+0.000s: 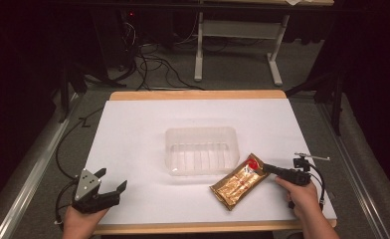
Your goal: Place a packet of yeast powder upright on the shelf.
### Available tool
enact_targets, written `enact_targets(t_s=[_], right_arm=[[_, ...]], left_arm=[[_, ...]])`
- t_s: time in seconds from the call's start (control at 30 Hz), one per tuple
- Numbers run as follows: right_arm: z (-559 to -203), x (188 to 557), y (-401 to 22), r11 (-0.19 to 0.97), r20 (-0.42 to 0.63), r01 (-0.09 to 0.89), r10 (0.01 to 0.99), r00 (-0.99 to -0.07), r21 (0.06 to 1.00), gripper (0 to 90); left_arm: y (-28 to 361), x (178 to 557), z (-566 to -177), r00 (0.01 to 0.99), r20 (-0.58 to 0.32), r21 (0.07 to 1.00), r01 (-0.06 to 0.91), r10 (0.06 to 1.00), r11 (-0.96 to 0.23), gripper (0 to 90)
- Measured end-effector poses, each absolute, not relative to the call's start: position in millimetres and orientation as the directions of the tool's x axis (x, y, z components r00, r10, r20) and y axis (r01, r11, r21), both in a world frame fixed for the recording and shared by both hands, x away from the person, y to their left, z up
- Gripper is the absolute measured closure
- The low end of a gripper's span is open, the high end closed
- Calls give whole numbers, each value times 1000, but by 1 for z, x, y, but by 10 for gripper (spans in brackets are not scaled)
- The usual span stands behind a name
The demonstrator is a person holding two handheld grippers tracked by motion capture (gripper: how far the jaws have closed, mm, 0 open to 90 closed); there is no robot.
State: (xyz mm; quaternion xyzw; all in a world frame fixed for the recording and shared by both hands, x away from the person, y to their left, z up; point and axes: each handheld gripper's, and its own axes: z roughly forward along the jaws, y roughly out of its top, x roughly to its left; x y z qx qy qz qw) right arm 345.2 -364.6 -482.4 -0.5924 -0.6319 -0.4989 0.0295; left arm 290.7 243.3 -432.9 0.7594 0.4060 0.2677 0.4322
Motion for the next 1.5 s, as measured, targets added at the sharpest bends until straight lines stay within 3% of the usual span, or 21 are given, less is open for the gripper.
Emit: enact_targets(t_s=[0.4, 0.9, 1.5], right_arm=[[-453, 333, -369, -182, 503, 631, 777, -378, 754, 896], [-427, 318, -358, -132, 370, 505, 835, -408, 853, 898], [-400, 303, -356, -132, 296, 371, 854, -429, 919, 900]], left_arm=[[242, 291, -433, 533, 58, 874, 381, 844, -301, 199], [242, 289, -431, 541, 62, 889, 351, 839, -293, 198], [242, 288, -430, 542, 63, 896, 340, 838, -287, 196]])
